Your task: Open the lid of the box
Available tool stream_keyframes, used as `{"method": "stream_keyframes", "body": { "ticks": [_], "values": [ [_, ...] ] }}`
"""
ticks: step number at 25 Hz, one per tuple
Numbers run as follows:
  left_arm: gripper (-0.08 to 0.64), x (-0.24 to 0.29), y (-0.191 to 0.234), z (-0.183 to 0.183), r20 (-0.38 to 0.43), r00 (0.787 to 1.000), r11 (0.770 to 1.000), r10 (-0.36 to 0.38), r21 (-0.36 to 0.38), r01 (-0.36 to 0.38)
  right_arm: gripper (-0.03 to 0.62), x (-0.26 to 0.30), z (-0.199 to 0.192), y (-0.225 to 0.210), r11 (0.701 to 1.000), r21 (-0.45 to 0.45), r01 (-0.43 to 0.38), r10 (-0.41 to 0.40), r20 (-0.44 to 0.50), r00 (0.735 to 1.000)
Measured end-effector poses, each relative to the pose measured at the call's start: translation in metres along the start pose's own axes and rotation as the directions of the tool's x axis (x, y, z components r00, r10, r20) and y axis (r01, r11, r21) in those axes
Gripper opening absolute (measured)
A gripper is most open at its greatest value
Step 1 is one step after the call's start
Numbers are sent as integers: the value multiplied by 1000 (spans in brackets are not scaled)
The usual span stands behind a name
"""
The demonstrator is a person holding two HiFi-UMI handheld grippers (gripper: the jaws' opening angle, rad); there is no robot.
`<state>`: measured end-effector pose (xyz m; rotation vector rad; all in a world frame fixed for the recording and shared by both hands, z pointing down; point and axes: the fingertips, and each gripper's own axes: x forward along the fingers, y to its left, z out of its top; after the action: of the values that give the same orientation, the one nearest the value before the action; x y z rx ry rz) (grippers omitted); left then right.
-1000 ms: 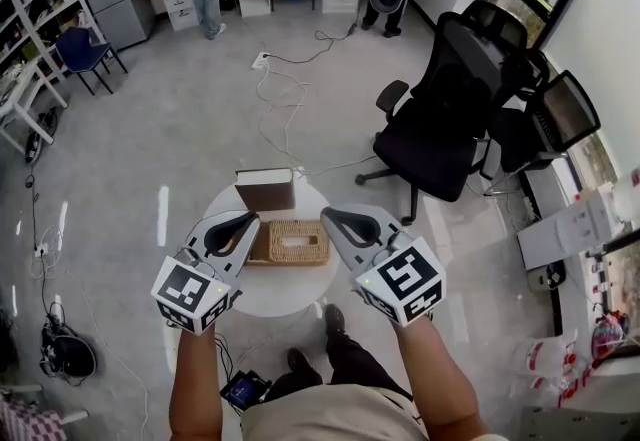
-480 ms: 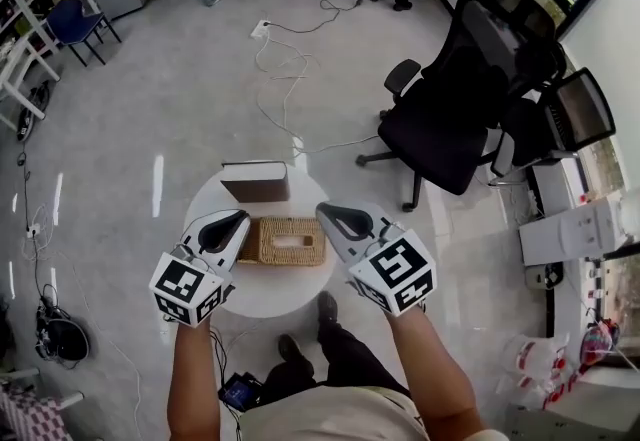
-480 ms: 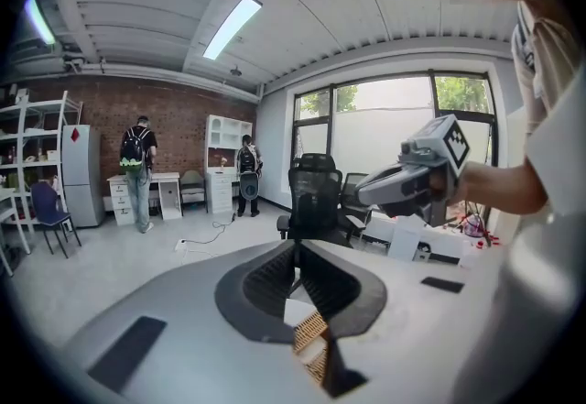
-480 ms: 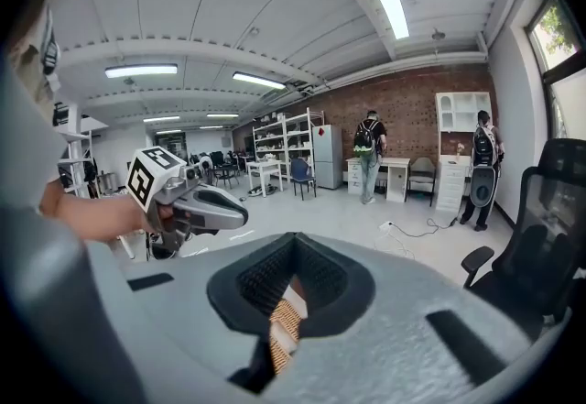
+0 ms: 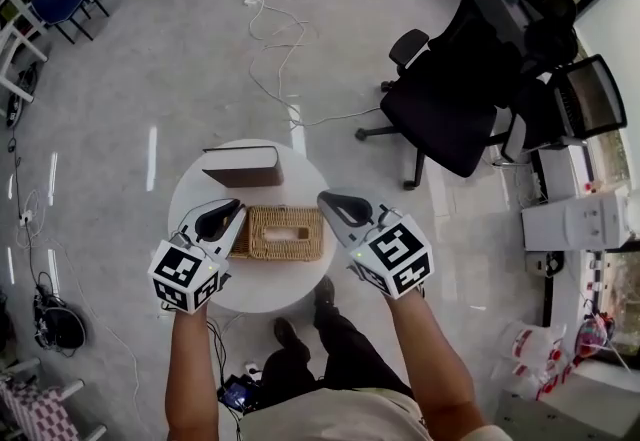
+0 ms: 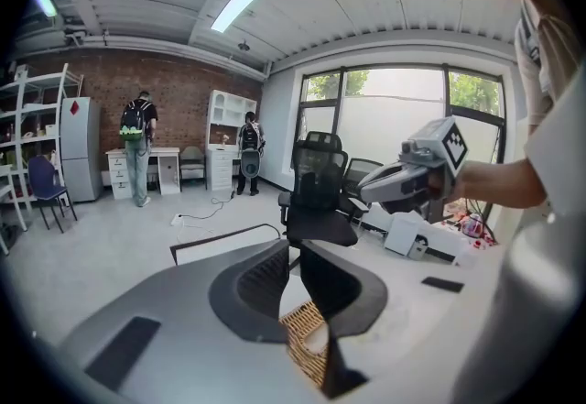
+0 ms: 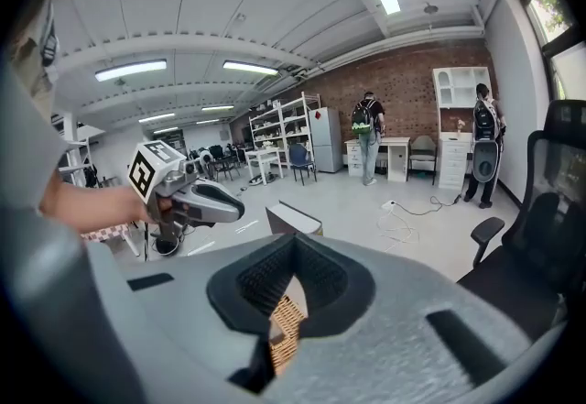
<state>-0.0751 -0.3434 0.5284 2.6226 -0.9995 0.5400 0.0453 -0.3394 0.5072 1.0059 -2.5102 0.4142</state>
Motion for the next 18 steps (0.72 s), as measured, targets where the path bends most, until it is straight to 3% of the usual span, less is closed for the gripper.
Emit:
{"method": "stream_keyframes", "body": {
  "ticks": [8, 18],
  "values": [
    [15, 34, 20, -55, -55, 998, 998, -10, -70, 6, -5, 36, -56, -21, 998, 57, -24, 27, -64, 998],
    [17, 65, 32, -110, -115, 993, 993, -21, -119, 7, 70, 75, -118, -30, 983, 170, -74, 96, -129, 987]
  ]
}}
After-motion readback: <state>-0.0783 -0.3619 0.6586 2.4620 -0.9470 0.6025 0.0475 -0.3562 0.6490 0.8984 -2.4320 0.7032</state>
